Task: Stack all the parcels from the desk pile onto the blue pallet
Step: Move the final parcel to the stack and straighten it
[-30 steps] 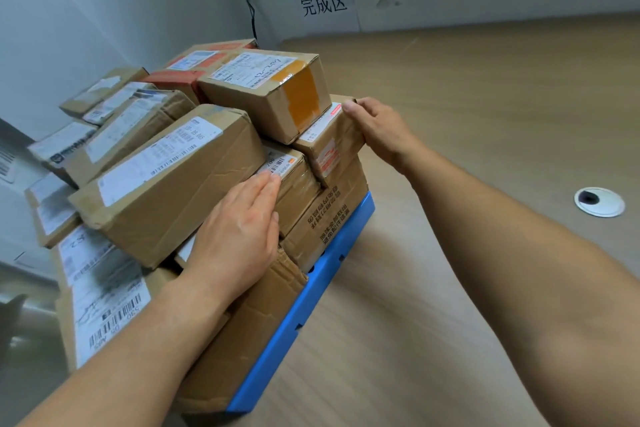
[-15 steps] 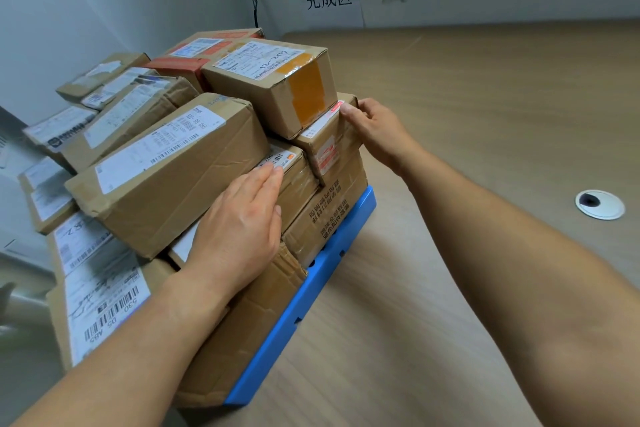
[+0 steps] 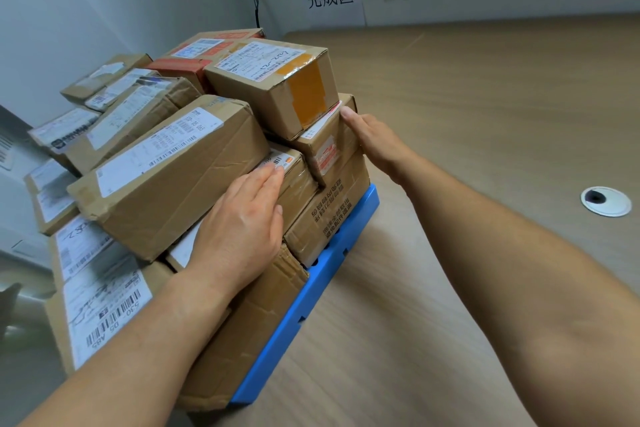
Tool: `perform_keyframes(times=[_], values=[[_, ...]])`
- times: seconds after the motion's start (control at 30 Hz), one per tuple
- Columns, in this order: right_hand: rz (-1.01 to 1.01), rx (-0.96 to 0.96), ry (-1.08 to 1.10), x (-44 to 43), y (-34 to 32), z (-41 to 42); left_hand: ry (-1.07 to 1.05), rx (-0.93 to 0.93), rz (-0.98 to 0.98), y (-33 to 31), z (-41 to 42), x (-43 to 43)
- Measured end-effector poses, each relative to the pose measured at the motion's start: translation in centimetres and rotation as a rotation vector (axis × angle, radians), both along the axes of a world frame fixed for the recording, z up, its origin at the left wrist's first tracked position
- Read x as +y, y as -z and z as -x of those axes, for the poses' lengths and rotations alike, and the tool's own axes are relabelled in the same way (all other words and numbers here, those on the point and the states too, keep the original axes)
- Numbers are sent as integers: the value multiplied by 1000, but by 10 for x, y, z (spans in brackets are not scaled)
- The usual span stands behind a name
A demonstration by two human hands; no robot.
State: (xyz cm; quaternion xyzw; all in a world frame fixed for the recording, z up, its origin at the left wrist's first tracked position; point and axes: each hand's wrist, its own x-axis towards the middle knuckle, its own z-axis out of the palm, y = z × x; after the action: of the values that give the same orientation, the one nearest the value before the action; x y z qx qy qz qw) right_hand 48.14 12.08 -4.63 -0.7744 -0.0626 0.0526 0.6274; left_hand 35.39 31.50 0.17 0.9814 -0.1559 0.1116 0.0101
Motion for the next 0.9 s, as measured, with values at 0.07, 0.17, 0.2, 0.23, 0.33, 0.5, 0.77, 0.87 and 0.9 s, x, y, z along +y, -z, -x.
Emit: perform_keyframes(times=[0.07, 0.17, 0.2, 0.23, 0.33, 0.5, 0.77, 0.87, 0.9], values=[[-18, 13, 9, 0, 3, 3, -5, -3, 5, 0, 0, 1], [4, 7, 11, -3, 7, 3, -9, -5, 10, -1, -1, -1], [12, 6, 9, -3, 8, 3, -12, 0, 12, -1, -1, -2], [18, 13, 16, -4, 10, 1, -15, 5, 11, -1, 0, -3], [69, 54, 95, -4, 19, 2, -19, -1, -2, -1, 4, -2], [324, -61, 332, 5, 47, 50, 97, -111, -2, 4, 40, -2], [502, -35, 78, 55, 78, 166, 88, 154, 132, 85, 175, 32], [561, -40, -30, 74, 77, 182, -256, 302, 134, 98, 198, 56], [574, -42, -55, 80, 76, 186, -378, 330, 137, 98, 200, 64]])
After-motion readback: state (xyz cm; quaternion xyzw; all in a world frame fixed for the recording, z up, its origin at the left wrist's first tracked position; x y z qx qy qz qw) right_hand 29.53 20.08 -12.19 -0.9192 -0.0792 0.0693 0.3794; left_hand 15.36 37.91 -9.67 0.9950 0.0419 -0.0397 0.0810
